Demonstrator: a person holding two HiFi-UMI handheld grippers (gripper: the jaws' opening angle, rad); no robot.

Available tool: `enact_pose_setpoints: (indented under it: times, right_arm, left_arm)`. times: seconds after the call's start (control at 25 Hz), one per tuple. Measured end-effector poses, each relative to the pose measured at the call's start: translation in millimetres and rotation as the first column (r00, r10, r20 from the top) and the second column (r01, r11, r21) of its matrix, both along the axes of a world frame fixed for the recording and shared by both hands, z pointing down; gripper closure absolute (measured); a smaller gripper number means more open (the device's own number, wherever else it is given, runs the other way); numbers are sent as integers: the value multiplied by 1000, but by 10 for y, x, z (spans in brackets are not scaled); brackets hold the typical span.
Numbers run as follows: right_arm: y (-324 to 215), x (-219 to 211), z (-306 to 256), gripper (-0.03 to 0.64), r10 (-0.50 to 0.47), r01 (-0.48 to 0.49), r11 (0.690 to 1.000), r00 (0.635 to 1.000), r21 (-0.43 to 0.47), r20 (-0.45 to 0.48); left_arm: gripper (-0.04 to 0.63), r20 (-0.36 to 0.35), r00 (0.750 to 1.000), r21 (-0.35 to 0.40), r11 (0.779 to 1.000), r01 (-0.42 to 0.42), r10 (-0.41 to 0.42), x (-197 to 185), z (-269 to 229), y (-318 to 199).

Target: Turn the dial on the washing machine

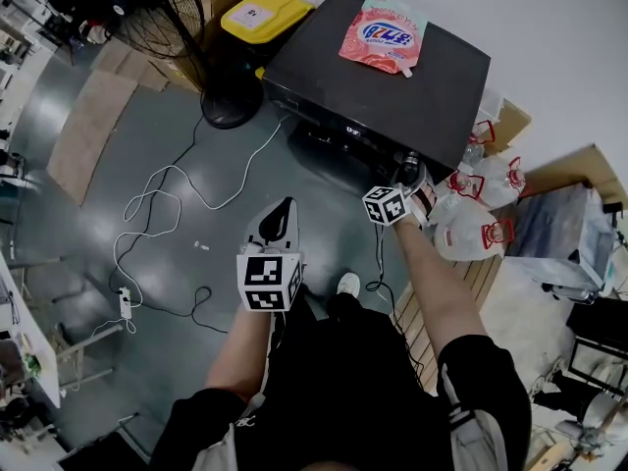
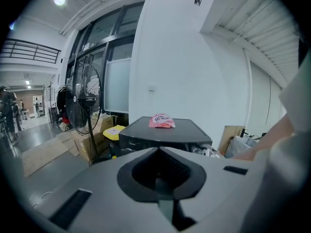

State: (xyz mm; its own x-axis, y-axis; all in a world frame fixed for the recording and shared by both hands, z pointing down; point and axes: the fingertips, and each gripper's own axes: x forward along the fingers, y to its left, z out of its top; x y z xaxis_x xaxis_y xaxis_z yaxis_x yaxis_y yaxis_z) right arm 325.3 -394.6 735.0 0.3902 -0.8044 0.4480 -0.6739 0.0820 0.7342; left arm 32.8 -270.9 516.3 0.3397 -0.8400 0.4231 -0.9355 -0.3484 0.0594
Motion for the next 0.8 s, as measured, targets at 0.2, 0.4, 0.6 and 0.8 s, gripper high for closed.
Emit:
enact_pose_setpoints:
  times: [0.2,0.4,0.6,0.8]
  right_arm:
    - [-12,6,6,354,49,-49,999,996,3,69]
    - [-21,33,-16,353,165,-168,986,954,-11,251]
    - [-11,51,-101,353,200,-219,976,854,-17,481]
    - [19,61,-239,368,167,-207,978,746,-14,645]
  left_arm:
    - [583,8,1000,7,1000,0,-1,11,-22,14]
    - [583,17,1000,8,1000,5,-5,-25,-53,40]
    - [583,22,1000,8,1000,12,-13,-62,-48,67]
    - [583,25,1000,3,1000,5,-6,-39,-35,96]
